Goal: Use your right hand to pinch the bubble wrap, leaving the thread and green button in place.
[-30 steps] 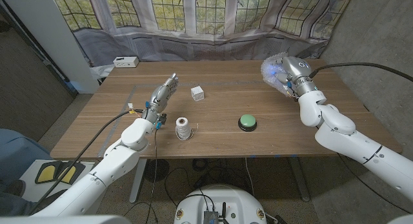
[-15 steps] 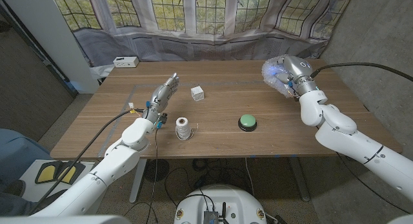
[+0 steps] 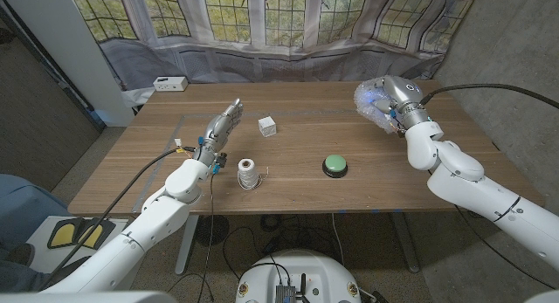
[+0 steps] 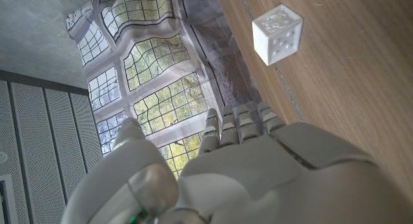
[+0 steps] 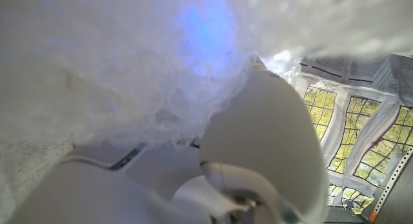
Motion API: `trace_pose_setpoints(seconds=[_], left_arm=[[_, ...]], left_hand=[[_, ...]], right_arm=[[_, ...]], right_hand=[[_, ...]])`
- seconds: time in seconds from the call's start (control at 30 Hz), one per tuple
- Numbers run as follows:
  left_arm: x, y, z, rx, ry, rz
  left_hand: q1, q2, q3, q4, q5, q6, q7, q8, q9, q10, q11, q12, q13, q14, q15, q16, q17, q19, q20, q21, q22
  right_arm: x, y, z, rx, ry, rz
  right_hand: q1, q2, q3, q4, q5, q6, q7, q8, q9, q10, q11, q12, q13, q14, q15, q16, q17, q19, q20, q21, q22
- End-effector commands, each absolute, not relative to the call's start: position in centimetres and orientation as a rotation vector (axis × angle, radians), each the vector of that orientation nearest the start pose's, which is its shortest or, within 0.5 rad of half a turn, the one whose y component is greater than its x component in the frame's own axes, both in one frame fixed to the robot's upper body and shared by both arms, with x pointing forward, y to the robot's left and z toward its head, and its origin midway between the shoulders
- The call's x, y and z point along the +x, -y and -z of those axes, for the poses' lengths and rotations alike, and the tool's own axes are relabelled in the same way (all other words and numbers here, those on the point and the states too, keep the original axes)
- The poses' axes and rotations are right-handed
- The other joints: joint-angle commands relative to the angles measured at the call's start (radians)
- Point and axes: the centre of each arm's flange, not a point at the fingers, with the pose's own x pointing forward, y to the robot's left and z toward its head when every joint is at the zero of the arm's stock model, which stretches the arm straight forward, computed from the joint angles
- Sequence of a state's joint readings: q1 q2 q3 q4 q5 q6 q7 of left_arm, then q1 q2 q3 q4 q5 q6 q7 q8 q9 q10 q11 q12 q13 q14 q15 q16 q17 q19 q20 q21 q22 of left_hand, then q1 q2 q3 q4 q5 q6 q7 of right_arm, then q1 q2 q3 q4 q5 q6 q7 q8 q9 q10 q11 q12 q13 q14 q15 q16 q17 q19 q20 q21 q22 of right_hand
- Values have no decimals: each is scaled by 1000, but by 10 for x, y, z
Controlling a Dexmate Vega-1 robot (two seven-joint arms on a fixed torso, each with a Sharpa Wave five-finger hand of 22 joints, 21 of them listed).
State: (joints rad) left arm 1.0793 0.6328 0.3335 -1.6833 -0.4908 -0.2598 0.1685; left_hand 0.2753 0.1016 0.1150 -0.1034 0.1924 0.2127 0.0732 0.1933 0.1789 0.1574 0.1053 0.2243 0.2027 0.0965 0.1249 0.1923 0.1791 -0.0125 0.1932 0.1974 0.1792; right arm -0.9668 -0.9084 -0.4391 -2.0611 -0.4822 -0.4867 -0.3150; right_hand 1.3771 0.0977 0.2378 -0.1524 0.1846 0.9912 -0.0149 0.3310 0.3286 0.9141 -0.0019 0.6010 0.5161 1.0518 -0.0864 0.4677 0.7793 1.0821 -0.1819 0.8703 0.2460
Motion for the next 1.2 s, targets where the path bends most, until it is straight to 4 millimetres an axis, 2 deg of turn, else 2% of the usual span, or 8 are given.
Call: trace_pose_setpoints(seconds=[0.03, 0.23, 0.4, 0.53, 0.6, 0.67, 0.9, 1.2], left_arm=[[574, -266, 40, 112, 663, 170], [575, -266, 40, 113, 660, 169], [575, -266, 39, 115, 660, 169], [575, -266, 38, 116, 660, 170], [575, -266, 38, 115, 660, 168], [576, -266, 38, 114, 659, 169], [577, -266, 39, 109, 658, 166], [578, -267, 41, 105, 656, 165]], left_hand=[[2, 3, 5, -1, -3, 10, -3, 4, 4, 8, -2, 0, 1, 9, 1, 1, 4, -4, 8, 2, 3], [2, 4, 6, -1, -4, 10, -3, 3, 4, 8, -2, 0, 1, 10, 2, 1, 4, -4, 8, 2, 3], [2, 4, 6, -1, -4, 9, -4, 3, 4, 9, -2, 0, 1, 11, 1, 1, 4, -4, 9, 2, 3], [3, 4, 7, -1, -4, 9, -3, 2, 4, 8, -4, -1, 1, 10, 2, 1, 4, -4, 9, 2, 3], [3, 4, 7, -1, -4, 9, -4, 2, 4, 8, -4, -1, 1, 10, 1, 1, 4, -5, 8, 2, 3], [3, 4, 7, -1, -4, 10, -4, 2, 4, 7, -4, -1, 1, 10, 1, 1, 4, -5, 8, 2, 3], [3, 4, 8, -1, -4, 10, -3, 2, 4, 9, -5, -1, 1, 11, 1, 1, 4, -5, 10, 2, 3], [4, 4, 8, -2, -4, 10, -4, 2, 4, 8, -5, -1, 1, 11, 0, 1, 4, -5, 10, 2, 3]], right_arm=[[525, 270, -57, -1296, 713, 446], [526, 271, -56, -1310, 709, 447], [527, 271, -55, -1314, 701, 435], [528, 271, -55, -1319, 699, 431], [528, 272, -55, -1325, 696, 435], [528, 272, -55, -1324, 695, 437], [531, 274, -56, -1361, 659, 427], [535, 277, -56, -1370, 641, 437]], right_hand=[[23, 45, 3, 16, -1, -14, -16, -10, 0, -13, -11, 0, 7, 40, -130, -34, -15, -53, -37, 5, -8], [-4, 45, 1, 26, 5, -46, -23, -28, -3, -45, -10, -25, -11, -11, -115, -83, -42, -100, -33, 0, -25], [-43, 36, -9, 38, 6, -97, -19, -57, -9, -92, 13, -58, -30, -43, -95, -117, -68, -127, -26, -2, -43], [-98, 26, -26, 56, 4, -137, -7, -86, -20, -138, 23, -98, -55, -76, -75, -143, -88, -154, -20, -9, -62], [-108, 24, -26, 56, 3, -148, -7, -95, -26, -149, 30, -110, -63, -93, -70, -155, -96, -161, -15, -12, -65], [-130, 14, -32, 59, 2, -164, -1, -107, -33, -170, 36, -130, -74, -127, -60, -177, -110, -189, -6, -22, -69], [-168, 1, -42, 66, -1, -192, 7, -125, -46, -190, 41, -154, -92, -166, -37, -202, -128, -223, 9, -38, -74], [-184, 9, -39, 69, -1, -196, 6, -128, -54, -192, 42, -165, -103, -171, -36, -207, -134, -227, 13, -42, -75]])
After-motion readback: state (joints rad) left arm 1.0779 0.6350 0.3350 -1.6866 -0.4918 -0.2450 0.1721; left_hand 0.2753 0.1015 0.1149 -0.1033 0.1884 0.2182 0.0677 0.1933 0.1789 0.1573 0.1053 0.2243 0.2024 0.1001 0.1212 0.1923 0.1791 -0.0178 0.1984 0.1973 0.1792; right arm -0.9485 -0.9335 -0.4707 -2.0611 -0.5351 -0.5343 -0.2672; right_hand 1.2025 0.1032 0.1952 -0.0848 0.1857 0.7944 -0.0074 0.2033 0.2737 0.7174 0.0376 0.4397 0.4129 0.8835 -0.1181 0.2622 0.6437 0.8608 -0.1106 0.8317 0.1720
